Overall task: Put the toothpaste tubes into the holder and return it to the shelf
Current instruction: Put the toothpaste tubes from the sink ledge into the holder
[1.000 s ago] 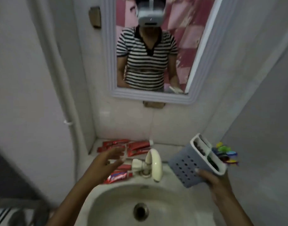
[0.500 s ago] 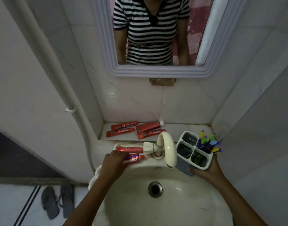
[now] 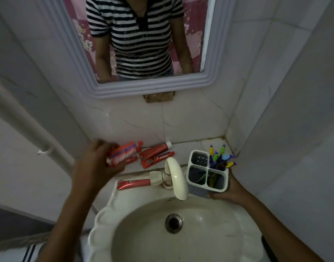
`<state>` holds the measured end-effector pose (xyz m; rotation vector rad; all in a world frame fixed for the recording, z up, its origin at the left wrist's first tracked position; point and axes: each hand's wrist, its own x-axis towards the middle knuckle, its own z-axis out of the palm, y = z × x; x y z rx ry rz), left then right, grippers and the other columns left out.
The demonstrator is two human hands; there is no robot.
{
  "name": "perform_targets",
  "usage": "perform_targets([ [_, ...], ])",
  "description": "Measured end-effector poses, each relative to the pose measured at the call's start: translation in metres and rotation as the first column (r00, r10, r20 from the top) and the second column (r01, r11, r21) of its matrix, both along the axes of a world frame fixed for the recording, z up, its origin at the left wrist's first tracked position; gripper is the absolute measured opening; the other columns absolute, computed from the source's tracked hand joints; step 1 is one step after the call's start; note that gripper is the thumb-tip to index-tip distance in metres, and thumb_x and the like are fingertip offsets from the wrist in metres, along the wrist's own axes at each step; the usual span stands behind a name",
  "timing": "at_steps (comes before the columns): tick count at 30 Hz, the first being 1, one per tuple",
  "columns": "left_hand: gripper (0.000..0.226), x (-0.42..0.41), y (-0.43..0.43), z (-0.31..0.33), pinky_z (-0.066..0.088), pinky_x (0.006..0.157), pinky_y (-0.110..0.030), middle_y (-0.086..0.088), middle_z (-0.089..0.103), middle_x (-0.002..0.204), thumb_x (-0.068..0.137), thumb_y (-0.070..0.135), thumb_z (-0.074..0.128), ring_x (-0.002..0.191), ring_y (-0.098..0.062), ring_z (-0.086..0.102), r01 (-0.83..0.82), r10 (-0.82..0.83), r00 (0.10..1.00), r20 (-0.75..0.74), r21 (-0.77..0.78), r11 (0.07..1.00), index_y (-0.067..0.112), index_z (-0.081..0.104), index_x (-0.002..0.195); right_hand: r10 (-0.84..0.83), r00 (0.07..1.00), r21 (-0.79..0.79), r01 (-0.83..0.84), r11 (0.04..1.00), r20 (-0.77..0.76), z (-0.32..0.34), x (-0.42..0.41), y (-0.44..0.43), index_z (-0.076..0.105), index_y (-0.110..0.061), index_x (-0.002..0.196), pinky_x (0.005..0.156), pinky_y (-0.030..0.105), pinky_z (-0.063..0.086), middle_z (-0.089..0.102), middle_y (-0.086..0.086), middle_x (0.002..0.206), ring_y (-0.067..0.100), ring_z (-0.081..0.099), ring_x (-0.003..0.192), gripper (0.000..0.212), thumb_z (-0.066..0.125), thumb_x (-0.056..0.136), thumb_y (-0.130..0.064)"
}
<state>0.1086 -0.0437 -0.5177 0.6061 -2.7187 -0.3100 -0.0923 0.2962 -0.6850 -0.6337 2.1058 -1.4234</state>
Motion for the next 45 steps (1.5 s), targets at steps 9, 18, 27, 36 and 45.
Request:
perform_targets([
  [9,0.05,-0.165,0.104,0.048,0.045,0.074,-0.03,0.003,0.063,0.102,0.068,0.039,0.079,0.093,-0.018,0.061,0.645,-0.466,0.688,0.556,-0.174,0.744,0.028,0.058,0.112,-0.008,1.0,0.034,0.009,0.999,-0.029,0.01,0.005,0.001,0.024,-0.022,0.139,0.089,0.007,0.046,0.049,0.0,0.135,-0.013,0.05,0.117,0.111,0.088,0.049,-0.019],
  [18,0.015,-0.202,0.18,0.011,0.036,0.073,-0.031,0.005,0.047,0.069,0.092,0.008,0.053,0.077,-0.019,0.061,0.831,-0.32,0.539,0.779,-0.432,0.35,0.019,0.062,0.096,0.018,0.999,0.01,-0.018,1.0,-0.028,0.012,0.003,0.0,0.016,-0.017,0.145,0.094,0.005,0.042,0.044,0.001,0.142,-0.012,0.044,0.123,0.123,0.09,0.047,-0.026],
  [27,0.02,-0.183,0.09,-0.005,0.043,0.069,-0.023,0.014,0.07,0.096,0.083,0.041,0.065,0.084,-0.008,0.064,0.512,-0.526,0.834,0.167,0.123,0.85,0.032,0.067,0.101,0.02,1.0,-0.023,-0.021,1.0,-0.017,0.017,0.006,0.0,0.019,-0.04,0.133,0.087,0.004,0.045,0.044,-0.011,0.135,-0.017,0.048,0.116,0.11,0.089,0.054,-0.012],
  [36,0.028,-0.156,0.003,-0.1,0.048,0.084,-0.035,-0.004,0.07,0.11,0.088,0.033,0.053,0.101,-0.024,0.065,0.059,-0.057,0.839,0.54,0.014,0.998,0.022,0.066,0.11,0.017,1.0,-0.018,-0.017,1.0,-0.005,0.0,-0.003,0.0,0.01,-0.026,0.141,0.084,0.002,0.044,0.043,-0.012,0.134,-0.022,0.048,0.111,0.117,0.086,0.059,0.008],
  [45,0.038,-0.172,-0.004,-0.113,0.044,0.084,-0.036,-0.004,0.069,0.105,0.075,0.048,0.067,0.098,-0.024,0.063,0.174,-0.119,0.894,0.433,-0.089,0.981,0.021,0.064,0.102,0.044,0.999,-0.022,-0.044,0.999,-0.003,0.008,-0.001,-0.001,0.012,-0.025,0.14,0.087,0.002,0.043,0.042,-0.01,0.135,-0.022,0.046,0.114,0.113,0.085,0.057,0.0],
])
